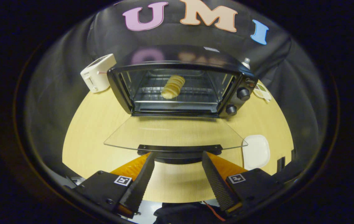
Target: Open the toaster oven, put the food inside, and close the toaster oven door.
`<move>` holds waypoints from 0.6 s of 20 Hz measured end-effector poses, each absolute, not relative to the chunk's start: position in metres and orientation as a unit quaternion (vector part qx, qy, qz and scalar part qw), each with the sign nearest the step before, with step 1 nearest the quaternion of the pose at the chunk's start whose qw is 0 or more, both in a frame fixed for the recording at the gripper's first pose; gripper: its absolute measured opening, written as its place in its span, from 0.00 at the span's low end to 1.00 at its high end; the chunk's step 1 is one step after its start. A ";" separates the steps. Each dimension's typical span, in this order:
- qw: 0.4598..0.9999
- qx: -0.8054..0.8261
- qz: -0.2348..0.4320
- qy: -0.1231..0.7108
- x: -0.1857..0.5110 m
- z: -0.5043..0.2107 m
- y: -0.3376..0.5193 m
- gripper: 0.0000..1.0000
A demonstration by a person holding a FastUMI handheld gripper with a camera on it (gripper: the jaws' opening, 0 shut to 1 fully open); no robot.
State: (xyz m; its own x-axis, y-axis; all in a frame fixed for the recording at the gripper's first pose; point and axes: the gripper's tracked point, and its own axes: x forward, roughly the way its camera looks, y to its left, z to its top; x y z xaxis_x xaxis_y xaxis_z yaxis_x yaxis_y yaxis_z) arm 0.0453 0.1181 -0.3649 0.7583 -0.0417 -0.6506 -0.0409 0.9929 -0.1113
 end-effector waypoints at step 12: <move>0.969 -0.036 -0.002 0.243 0.109 -0.293 0.126 0.99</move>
